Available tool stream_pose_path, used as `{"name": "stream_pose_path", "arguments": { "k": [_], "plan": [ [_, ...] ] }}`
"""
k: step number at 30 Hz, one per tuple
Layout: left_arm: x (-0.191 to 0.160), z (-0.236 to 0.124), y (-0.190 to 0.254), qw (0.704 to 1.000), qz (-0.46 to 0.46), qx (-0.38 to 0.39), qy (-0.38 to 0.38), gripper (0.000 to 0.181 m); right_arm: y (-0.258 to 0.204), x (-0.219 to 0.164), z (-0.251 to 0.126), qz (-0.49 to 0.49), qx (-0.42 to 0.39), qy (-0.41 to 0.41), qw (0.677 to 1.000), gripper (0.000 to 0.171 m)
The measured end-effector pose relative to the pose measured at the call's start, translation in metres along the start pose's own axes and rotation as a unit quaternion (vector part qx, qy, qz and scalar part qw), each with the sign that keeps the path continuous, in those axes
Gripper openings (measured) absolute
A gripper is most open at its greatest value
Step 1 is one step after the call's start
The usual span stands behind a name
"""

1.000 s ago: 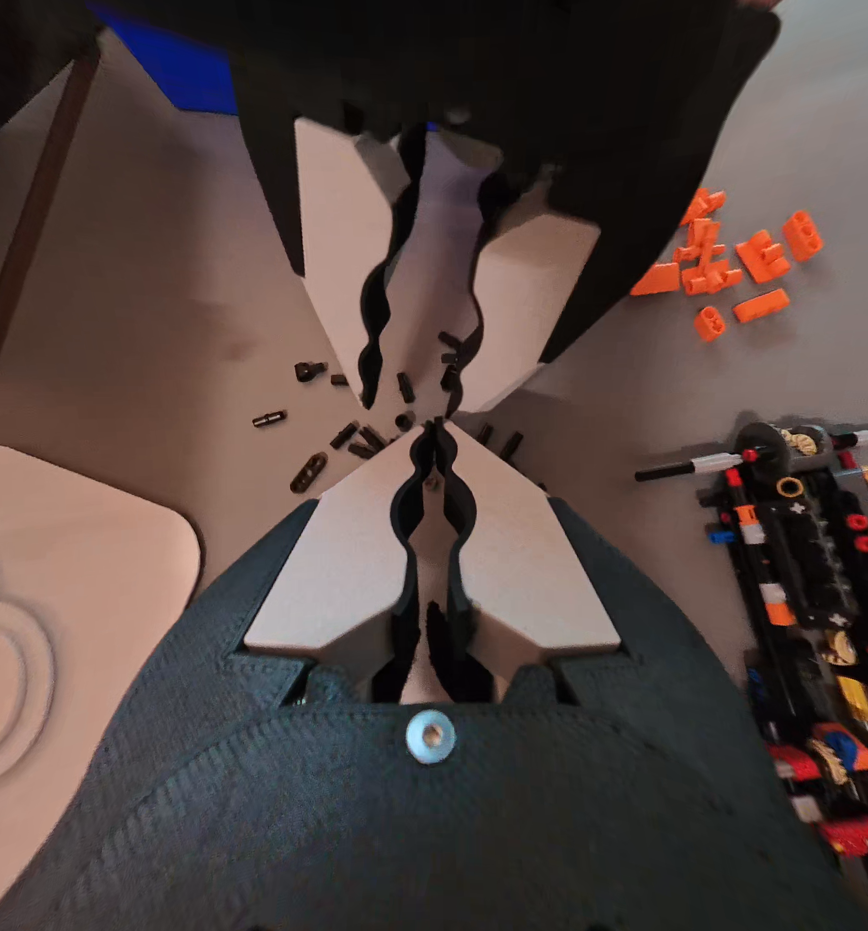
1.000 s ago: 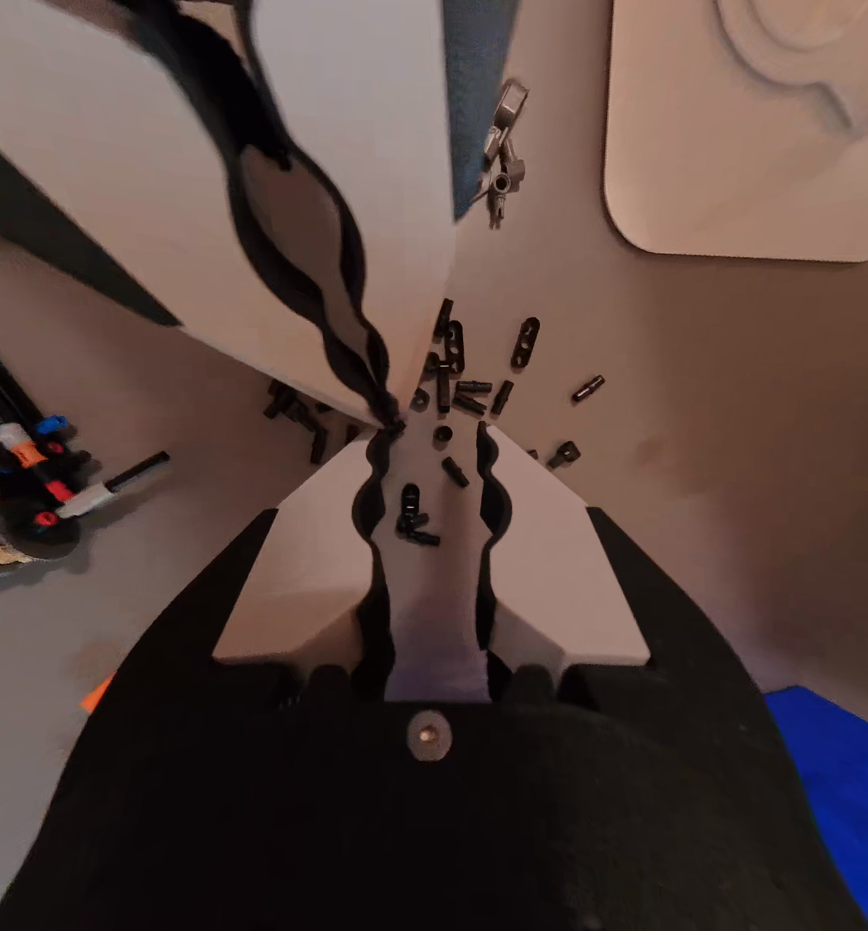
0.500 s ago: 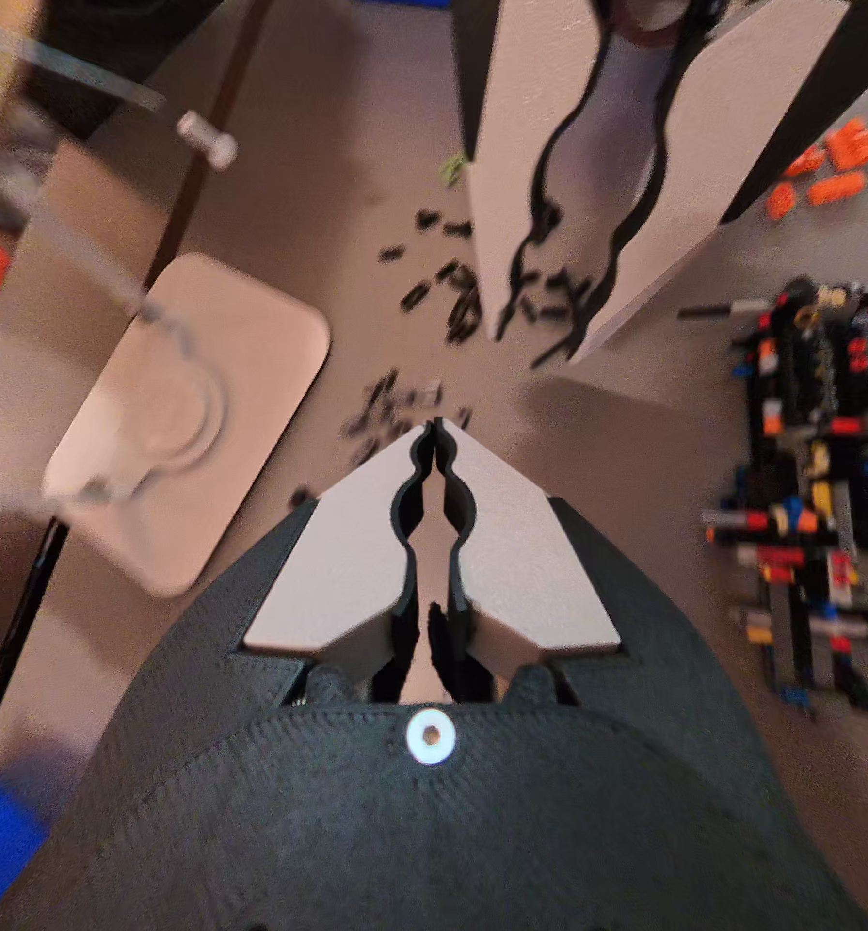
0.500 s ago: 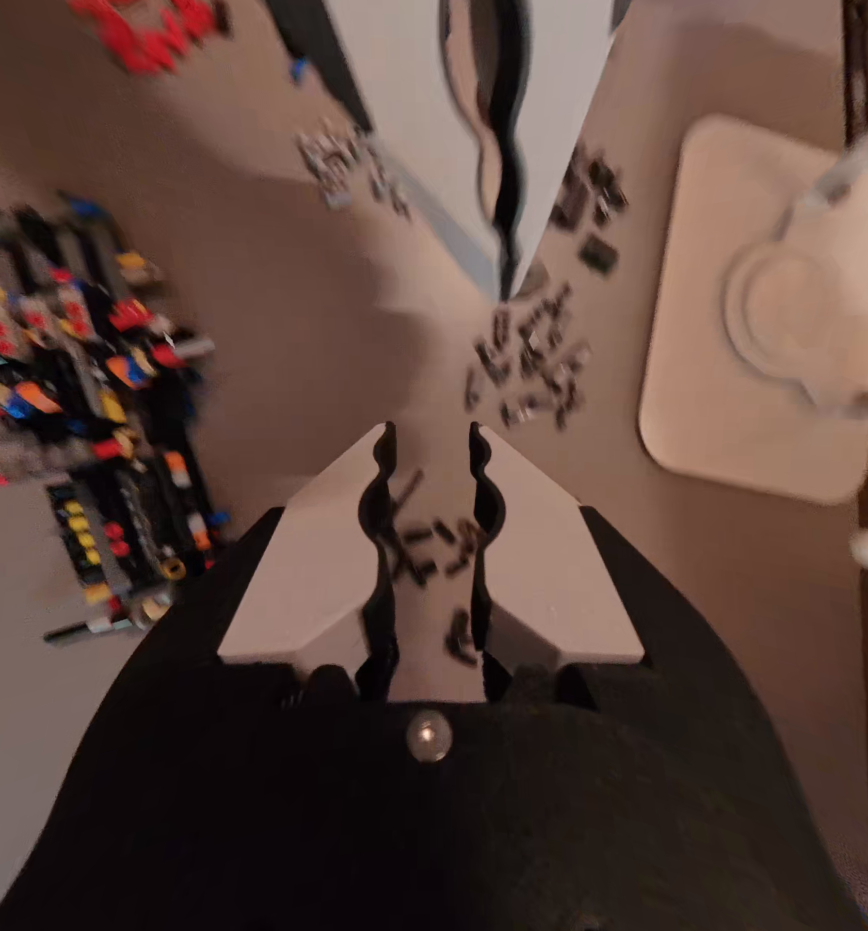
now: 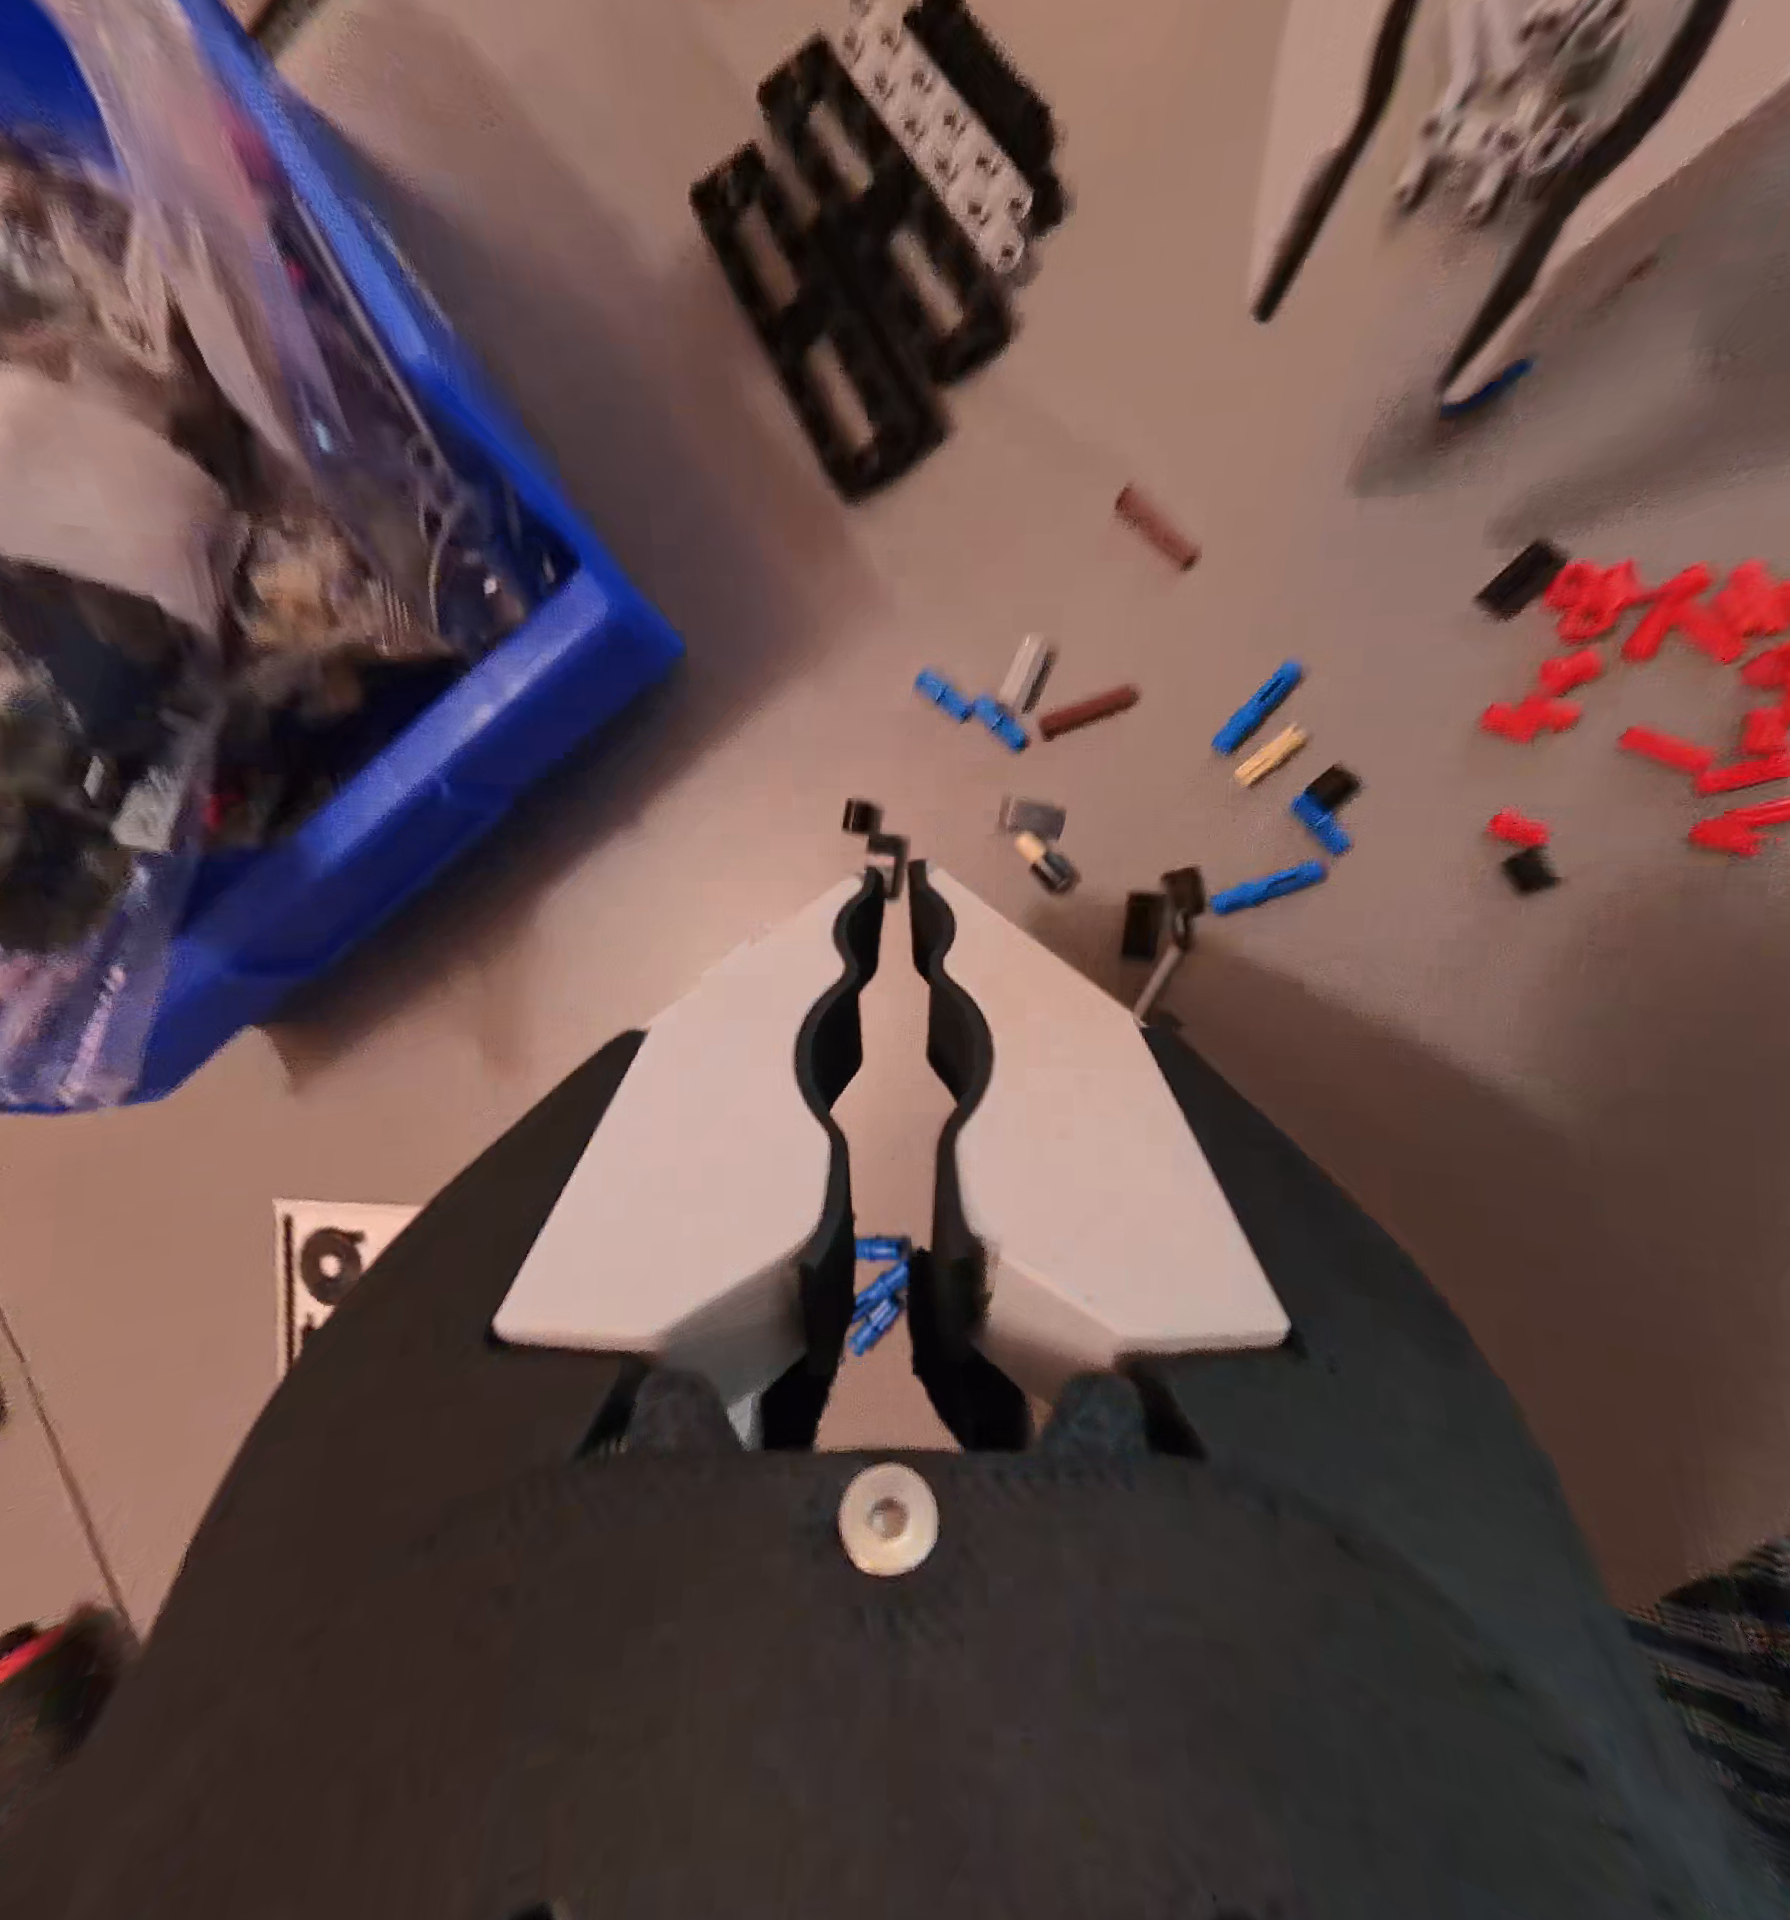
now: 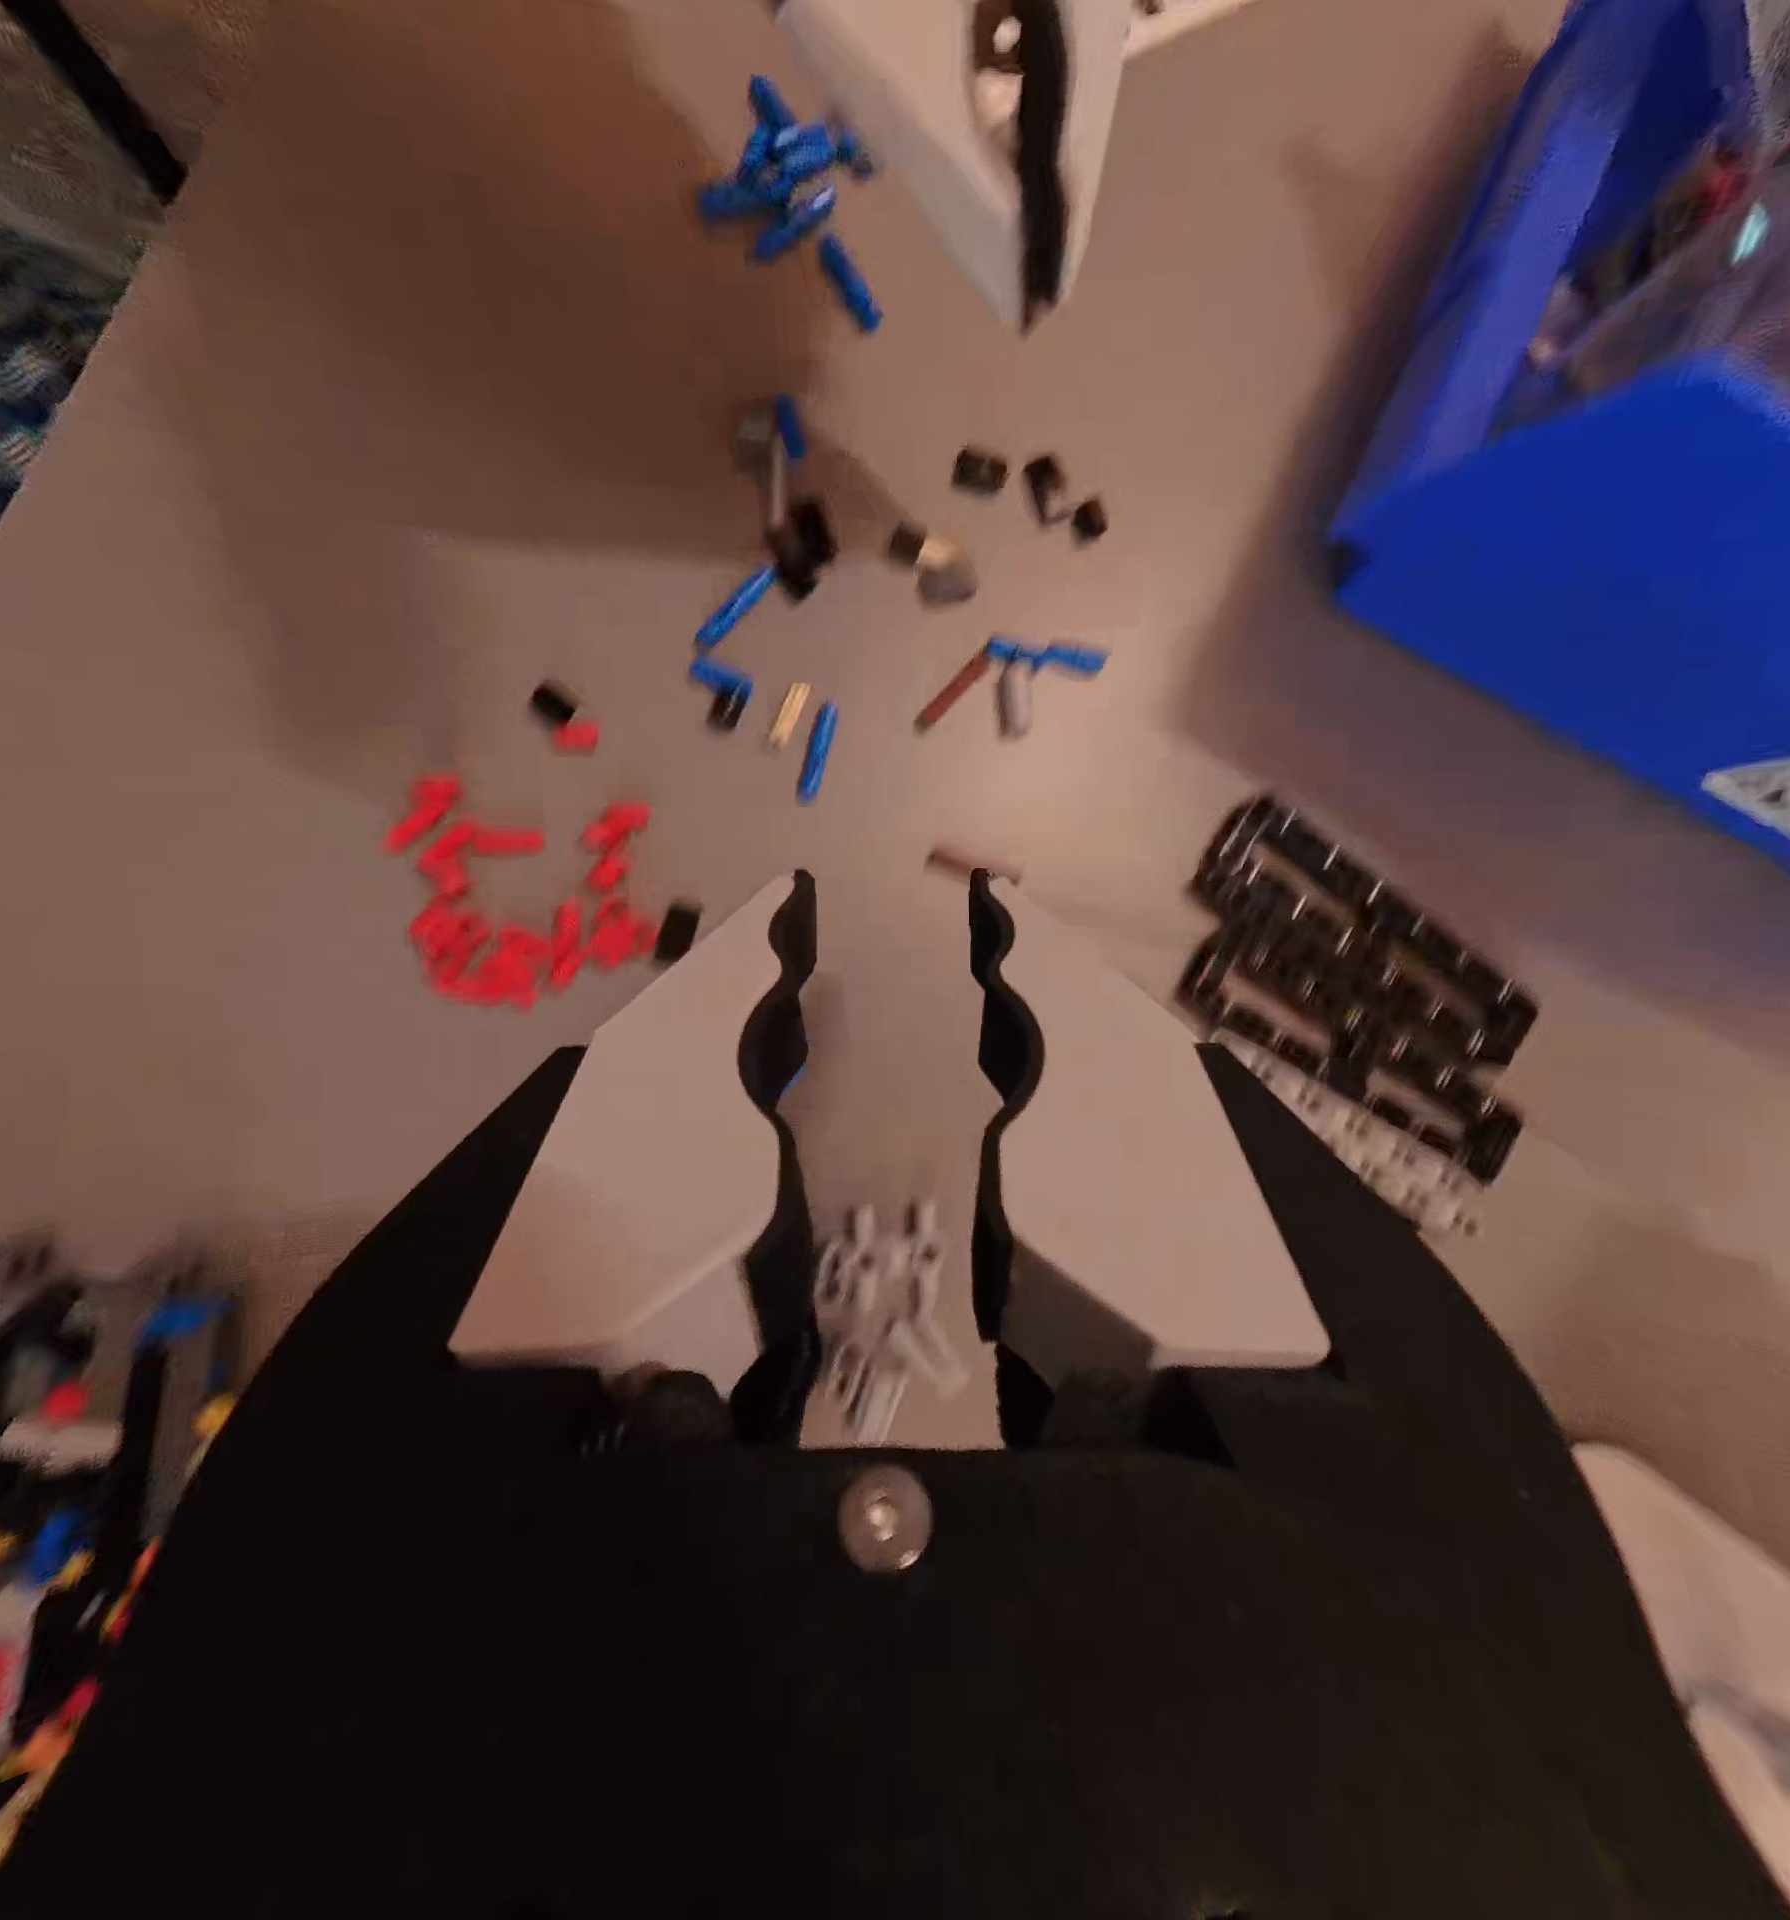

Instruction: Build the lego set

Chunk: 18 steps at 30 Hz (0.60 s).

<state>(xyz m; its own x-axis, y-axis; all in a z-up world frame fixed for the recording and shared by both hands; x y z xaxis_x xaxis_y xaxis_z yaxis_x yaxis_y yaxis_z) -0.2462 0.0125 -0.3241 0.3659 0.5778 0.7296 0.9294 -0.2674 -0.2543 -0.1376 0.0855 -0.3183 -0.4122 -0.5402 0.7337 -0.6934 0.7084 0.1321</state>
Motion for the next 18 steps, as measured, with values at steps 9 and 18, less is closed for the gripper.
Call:
{"name": "stream_pose_path", "arguments": {
  "k": [9, 18],
  "plan": [
    [-0.030, 0.027, 0.009, 0.999, -0.015, -0.047, -0.001, 0.017, 0.042, 0.024, 0.086, -0.013, 0.013, -0.004, 1.000, 0.027],
    [-0.037, 0.031, 0.016, 0.998, -0.051, -0.025, 0.004, 0.011, 0.053, 0.022, 0.117, -0.019, 0.030, -0.007, 0.999, 0.021]
  ]
}}
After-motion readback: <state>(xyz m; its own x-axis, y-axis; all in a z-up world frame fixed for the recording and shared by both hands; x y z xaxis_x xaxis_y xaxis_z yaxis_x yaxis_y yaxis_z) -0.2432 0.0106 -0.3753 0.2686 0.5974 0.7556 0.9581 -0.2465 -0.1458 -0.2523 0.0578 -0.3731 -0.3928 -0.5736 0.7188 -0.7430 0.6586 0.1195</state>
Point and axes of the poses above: each gripper's, where its closed fingertips meet, z out along the fingers, x out of its top, y = z × x across the jaws, the point moved 2 cm from there along -z, back along the fingers, and after that the axes turned 13 degrees about y, right-handed, at the moved point
